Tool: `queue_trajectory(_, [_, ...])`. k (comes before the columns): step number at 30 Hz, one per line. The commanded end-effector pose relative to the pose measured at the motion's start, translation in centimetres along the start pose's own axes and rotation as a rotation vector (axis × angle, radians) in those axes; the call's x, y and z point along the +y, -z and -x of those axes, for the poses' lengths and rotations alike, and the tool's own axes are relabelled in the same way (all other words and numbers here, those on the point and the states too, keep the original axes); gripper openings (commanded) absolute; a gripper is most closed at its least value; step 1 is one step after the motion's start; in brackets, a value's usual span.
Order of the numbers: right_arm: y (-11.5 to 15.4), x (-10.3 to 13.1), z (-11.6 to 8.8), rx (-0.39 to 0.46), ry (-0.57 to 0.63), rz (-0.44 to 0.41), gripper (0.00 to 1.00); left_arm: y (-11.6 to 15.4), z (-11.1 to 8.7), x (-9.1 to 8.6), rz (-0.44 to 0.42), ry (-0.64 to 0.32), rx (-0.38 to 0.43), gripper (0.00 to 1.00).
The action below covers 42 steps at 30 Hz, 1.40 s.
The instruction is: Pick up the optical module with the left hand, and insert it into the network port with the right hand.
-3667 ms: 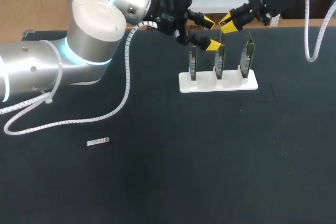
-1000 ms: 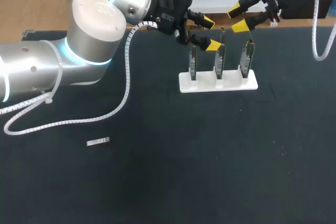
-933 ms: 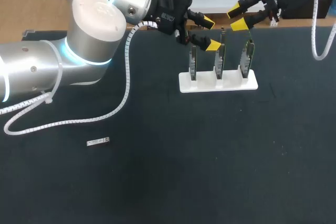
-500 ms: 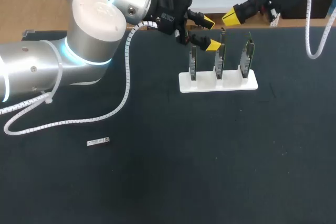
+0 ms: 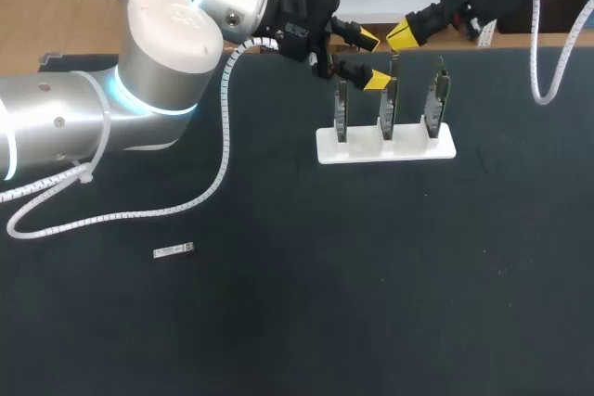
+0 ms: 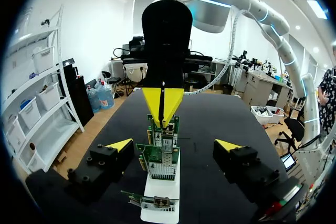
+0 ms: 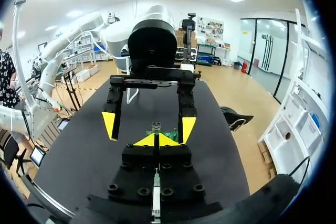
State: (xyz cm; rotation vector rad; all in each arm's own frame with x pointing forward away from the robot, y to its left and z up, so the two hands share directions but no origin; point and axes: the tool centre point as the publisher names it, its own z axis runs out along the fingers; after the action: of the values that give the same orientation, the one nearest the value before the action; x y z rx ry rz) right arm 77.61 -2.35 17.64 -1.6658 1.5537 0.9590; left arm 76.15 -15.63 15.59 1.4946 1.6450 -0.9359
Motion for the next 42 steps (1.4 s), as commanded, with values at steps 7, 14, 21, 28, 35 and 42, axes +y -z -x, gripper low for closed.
queue_trajectory(7, [-0.5, 0.0, -0.6, 0.013, -0.016, 0.008, 0.0, -0.1, 0.1, 0.2, -0.003, 0.002, 0.006, 1.0])
queue_trajectory(14, [-0.7, 0.2, -1.0, 0.023, -0.028, 0.017, 0.0, -0.1, 0.1, 0.2, -0.003, 0.002, 0.006, 1.0])
queue_trajectory(21, [-0.8, 0.3, -1.5, 0.024, -0.041, 0.02, 0.0, -0.1, 0.1, 0.2, -0.003, 0.002, 0.006, 1.0])
queue_trajectory(28, [-0.8, 0.4, -2.0, 0.029, -0.046, 0.023, 0.0, -0.1, 0.1, 0.2, -0.003, 0.002, 0.006, 1.0])
queue_trajectory(35, [-0.9, 0.6, -2.1, 0.025, -0.041, 0.027, 0.0, -0.1, 0.1, 0.2, -0.003, 0.002, 0.006, 1.0])
queue_trajectory(42, [-1.2, 0.8, -2.8, 0.027, -0.053, 0.037, 0.0, -0.1, 0.1, 0.2, -0.003, 0.002, 0.006, 1.0])
